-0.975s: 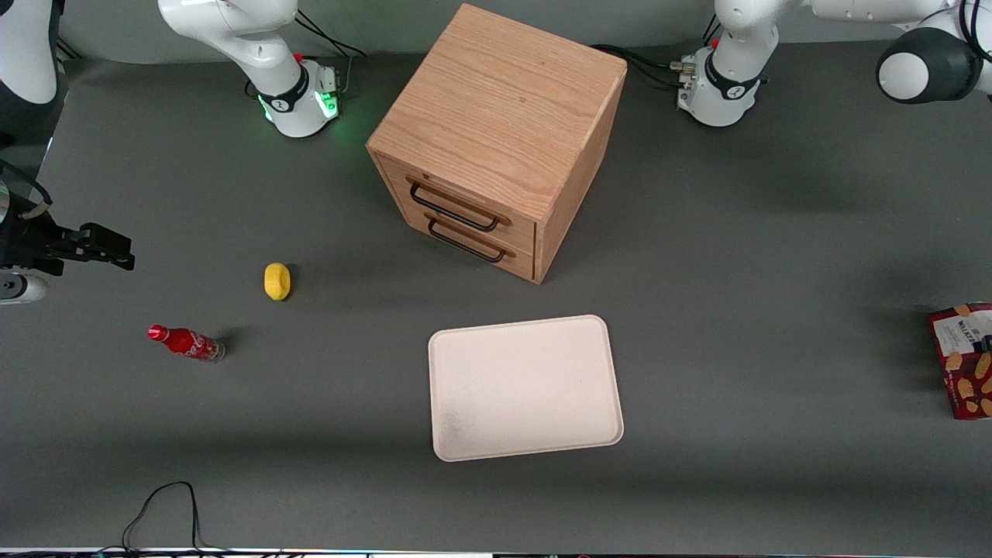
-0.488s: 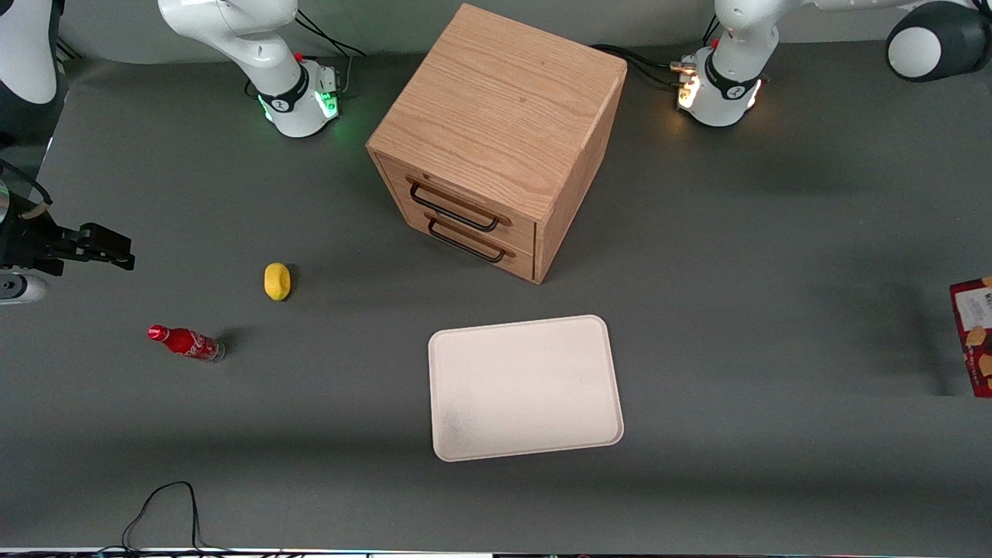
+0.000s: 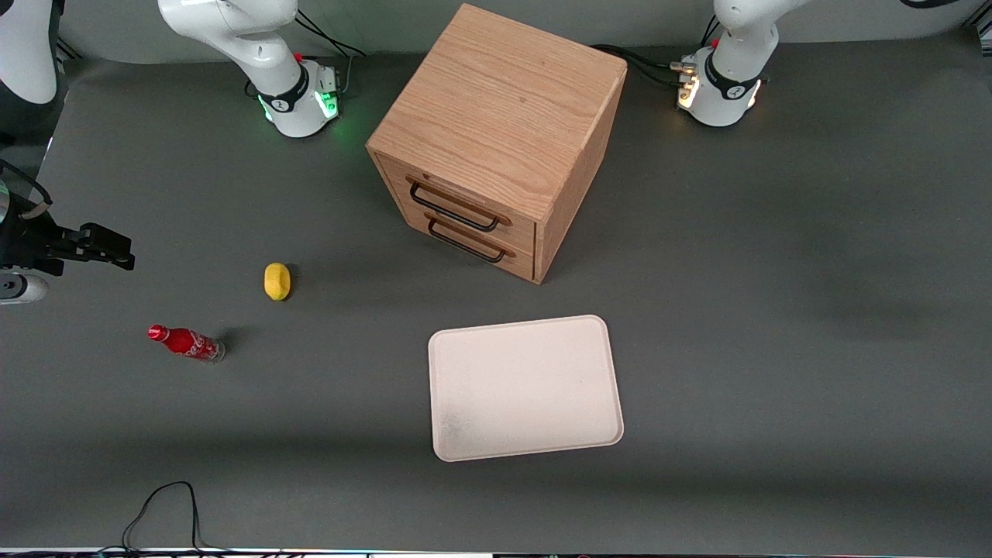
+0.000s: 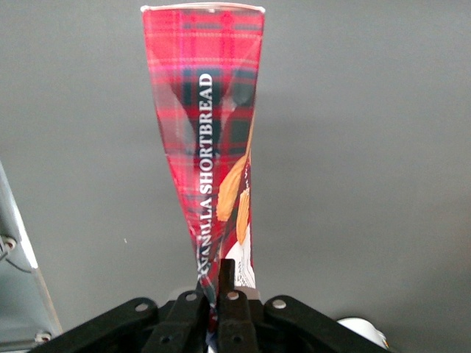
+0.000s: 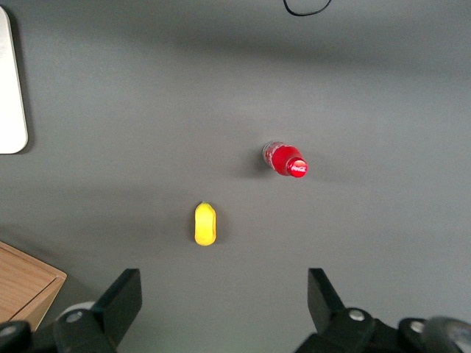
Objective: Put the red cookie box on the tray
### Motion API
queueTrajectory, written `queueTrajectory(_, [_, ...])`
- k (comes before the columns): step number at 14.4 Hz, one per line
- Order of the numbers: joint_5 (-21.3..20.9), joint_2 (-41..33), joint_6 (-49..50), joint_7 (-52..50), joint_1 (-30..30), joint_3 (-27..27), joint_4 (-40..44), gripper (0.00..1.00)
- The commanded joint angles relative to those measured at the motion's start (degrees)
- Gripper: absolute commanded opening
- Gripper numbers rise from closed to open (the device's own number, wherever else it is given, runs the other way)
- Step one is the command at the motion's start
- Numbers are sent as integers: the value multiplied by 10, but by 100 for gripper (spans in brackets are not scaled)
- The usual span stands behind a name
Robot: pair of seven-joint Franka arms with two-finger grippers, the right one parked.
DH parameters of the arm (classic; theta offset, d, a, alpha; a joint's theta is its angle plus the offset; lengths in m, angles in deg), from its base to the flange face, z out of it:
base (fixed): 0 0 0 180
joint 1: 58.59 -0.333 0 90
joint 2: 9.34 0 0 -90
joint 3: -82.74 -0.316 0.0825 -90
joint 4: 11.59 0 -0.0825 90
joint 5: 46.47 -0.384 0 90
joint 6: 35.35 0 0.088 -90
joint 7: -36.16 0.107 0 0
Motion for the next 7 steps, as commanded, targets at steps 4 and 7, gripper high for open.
queueTrajectory(4, [-10, -57, 2, -102, 74, 0, -77, 0])
queueTrajectory(7, [-2, -51, -3, -184, 160, 4, -84, 0])
